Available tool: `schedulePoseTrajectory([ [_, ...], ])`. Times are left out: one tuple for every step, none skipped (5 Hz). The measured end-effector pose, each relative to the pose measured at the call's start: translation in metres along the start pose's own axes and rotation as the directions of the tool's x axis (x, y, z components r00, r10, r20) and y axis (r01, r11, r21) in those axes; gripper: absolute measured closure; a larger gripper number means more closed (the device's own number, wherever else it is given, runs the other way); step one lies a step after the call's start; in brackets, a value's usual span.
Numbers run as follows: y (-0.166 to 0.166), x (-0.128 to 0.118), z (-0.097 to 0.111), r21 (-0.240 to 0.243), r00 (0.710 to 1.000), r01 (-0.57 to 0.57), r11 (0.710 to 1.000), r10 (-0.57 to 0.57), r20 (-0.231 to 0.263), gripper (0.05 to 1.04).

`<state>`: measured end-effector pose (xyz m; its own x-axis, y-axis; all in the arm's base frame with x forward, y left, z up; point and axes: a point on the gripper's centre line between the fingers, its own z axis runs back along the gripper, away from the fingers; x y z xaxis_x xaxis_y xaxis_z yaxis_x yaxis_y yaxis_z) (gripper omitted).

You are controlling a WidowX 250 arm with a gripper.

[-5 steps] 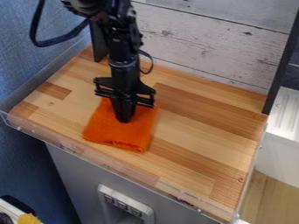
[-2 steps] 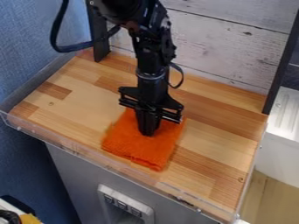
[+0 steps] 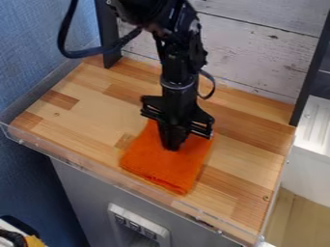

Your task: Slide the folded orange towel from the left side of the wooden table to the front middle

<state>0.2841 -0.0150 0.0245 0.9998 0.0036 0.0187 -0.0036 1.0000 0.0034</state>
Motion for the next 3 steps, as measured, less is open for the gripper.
schedulePoseTrajectory([
  [0.000,0.001,0.009,0.002,1.000,0.013,1.000,-0.013,-0.020,0.590],
  [0.000,0.010,0.022,0.001,0.999,0.032,0.999,-0.032,-0.028,0.289],
  [0.008,0.022,0.038,-0.004,0.999,0.030,1.000,-0.030,-0.025,0.083],
])
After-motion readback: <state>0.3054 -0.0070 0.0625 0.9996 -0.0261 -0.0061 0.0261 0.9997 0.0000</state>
